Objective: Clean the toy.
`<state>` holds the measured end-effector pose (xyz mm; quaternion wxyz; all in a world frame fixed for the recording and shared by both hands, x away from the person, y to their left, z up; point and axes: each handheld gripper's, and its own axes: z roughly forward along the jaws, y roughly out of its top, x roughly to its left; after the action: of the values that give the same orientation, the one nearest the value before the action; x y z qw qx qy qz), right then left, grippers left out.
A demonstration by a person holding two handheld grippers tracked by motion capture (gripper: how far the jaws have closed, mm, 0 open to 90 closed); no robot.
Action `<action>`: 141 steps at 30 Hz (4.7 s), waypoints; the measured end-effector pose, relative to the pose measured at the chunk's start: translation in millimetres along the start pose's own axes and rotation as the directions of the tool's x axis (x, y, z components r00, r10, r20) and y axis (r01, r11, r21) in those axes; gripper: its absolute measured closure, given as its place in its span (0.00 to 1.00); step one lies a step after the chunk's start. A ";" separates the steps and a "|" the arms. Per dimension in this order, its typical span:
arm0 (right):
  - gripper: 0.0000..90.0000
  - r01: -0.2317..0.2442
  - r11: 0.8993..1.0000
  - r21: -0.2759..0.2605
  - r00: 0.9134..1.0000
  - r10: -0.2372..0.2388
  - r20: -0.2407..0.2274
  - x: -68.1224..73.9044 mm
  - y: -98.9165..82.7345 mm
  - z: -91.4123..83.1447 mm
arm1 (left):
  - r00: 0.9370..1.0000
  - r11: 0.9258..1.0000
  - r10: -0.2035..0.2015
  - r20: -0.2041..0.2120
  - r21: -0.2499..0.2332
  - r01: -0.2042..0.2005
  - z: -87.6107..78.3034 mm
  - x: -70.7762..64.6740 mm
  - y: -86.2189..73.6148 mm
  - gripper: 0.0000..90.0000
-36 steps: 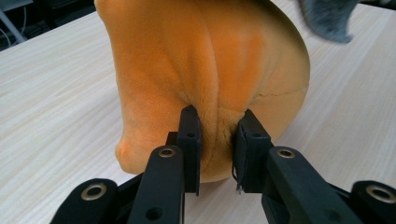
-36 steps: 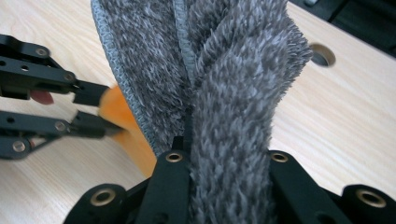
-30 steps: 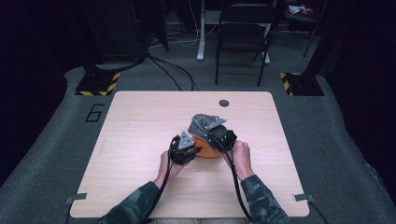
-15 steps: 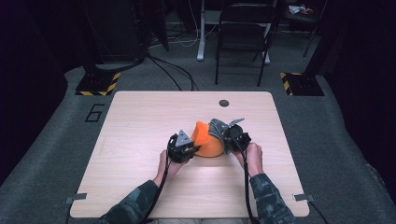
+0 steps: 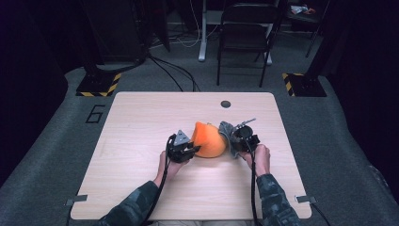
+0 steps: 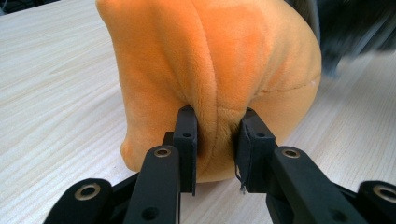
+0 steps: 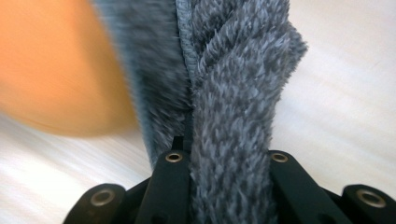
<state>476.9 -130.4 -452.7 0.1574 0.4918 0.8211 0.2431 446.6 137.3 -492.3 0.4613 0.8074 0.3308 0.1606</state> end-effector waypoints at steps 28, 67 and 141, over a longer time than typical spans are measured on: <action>0.88 0.071 0.996 -0.057 0.995 -0.075 -0.061 28.1 8.3 -5.5 | 0.996 0.998 0.066 -0.061 0.012 -0.065 3.5 -3.5 -8.0 0.47; 0.87 0.184 0.980 -0.077 0.982 -0.180 0.051 49.9 17.3 -19.7 | 1.000 1.000 0.007 -0.002 0.015 -0.007 3.1 -3.0 -4.7 0.87; 0.87 0.221 0.960 -0.173 0.974 -0.226 -0.010 64.5 22.5 -32.9 | 0.994 0.995 0.101 -0.039 -0.016 -0.102 1.1 -16.5 1.4 0.91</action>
<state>446.9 -72.4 -414.2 0.2133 0.3771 0.8497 0.3004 435.7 124.8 -491.0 0.4537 0.8157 0.2965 0.2021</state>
